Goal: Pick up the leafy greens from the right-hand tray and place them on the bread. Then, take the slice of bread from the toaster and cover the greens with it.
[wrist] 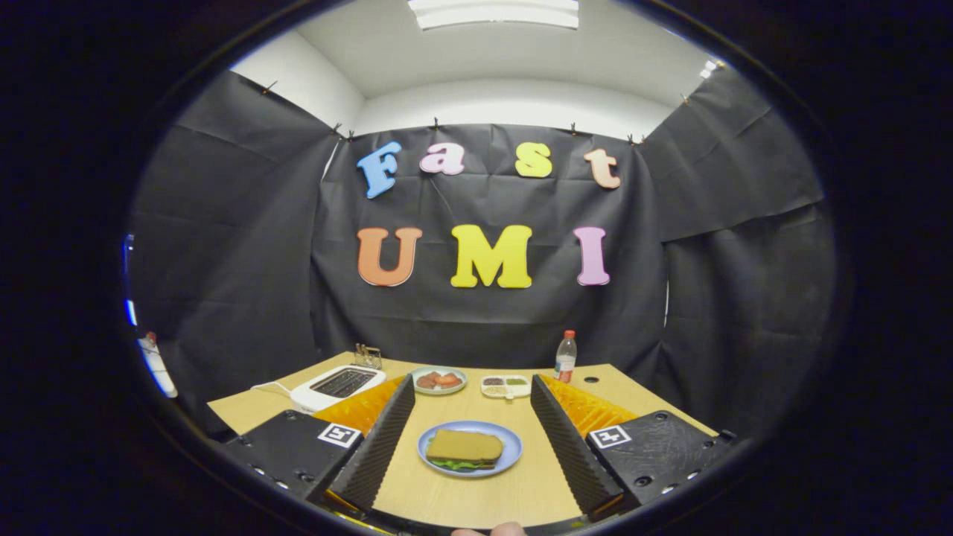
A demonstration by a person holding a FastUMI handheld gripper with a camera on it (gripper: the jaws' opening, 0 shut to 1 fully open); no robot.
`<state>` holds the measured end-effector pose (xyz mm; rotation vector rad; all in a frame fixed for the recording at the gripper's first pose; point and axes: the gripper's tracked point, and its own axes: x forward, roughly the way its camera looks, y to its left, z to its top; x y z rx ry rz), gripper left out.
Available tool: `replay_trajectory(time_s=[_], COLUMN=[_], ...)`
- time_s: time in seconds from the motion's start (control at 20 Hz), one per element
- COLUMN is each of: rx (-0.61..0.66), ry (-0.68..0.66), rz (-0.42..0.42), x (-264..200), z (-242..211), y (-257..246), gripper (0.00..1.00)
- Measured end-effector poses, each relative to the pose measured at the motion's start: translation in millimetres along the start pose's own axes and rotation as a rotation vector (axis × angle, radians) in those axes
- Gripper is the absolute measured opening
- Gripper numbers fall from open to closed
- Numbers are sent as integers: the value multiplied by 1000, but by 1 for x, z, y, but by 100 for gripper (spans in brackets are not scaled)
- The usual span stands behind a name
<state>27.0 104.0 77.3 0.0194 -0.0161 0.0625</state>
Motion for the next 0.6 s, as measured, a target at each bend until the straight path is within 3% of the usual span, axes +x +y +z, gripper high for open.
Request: replay_trajectory(time_s=[0.6], rx=[9], ry=[21], rz=[-8], x=[7], z=[-7], y=[-5], gripper=[95])
